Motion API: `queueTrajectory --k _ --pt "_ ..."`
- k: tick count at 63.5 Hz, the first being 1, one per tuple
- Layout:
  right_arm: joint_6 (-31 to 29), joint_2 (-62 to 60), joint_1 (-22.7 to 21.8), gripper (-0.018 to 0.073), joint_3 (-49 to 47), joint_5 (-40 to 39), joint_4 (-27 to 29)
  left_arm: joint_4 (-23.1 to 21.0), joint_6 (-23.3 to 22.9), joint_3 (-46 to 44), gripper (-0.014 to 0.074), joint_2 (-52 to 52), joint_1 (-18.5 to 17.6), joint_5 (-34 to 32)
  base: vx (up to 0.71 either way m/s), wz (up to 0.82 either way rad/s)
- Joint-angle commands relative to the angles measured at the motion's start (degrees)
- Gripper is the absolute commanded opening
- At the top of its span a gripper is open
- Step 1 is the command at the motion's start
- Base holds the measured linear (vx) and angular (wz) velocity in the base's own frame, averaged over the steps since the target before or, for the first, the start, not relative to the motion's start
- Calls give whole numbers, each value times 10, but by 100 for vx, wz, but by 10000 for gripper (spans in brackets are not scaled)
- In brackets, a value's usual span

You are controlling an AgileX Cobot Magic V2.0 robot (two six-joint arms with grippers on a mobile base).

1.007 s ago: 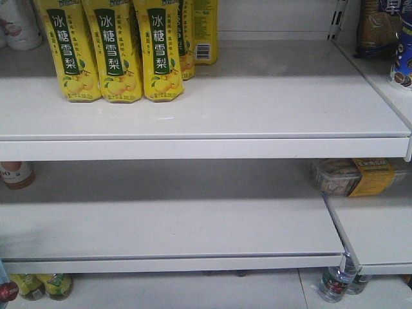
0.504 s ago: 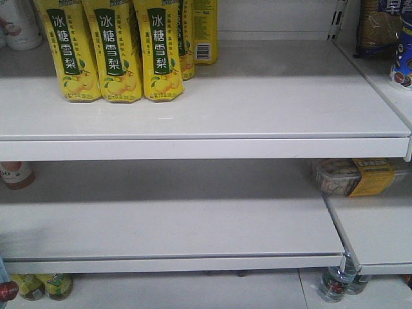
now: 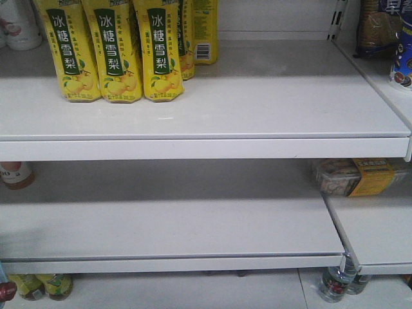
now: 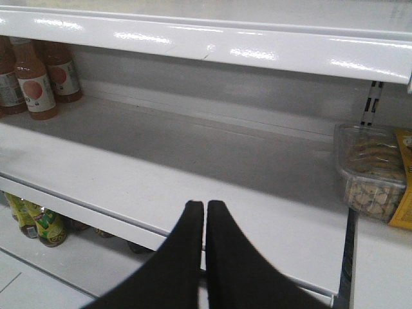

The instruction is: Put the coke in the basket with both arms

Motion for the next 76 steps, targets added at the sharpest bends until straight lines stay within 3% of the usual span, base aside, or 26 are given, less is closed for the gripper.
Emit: queueTrajectory --k 1,14,37,47,54,68,76 --pt "-2 7 -3 -5 -14 -39 -6 19 19 -1 -6 -13 -1 -90 0 0" --pt "-7 7 -38 -5 42 -53 1 19 19 -1 -6 -13 -1 -90 0 0" --pt "-9 0 -248 -5 125 -109 119 19 19 -4 -6 -12 -1 -85 0 0" --pt "-5 -41 -249 -5 202 -195 126 19 19 -4 -6 -12 -1 -81 0 0" --pt "-3 -60 -249 -5 199 -180 116 19 19 -4 -6 -12 -1 -77 0 0" --pt "-4 -60 -249 -5 199 -275 72 19 19 -4 -6 -12 -1 -78 0 0" --pt "-5 -60 -249 -5 199 -322 18 19 19 -4 -6 -12 -1 -78 0 0"
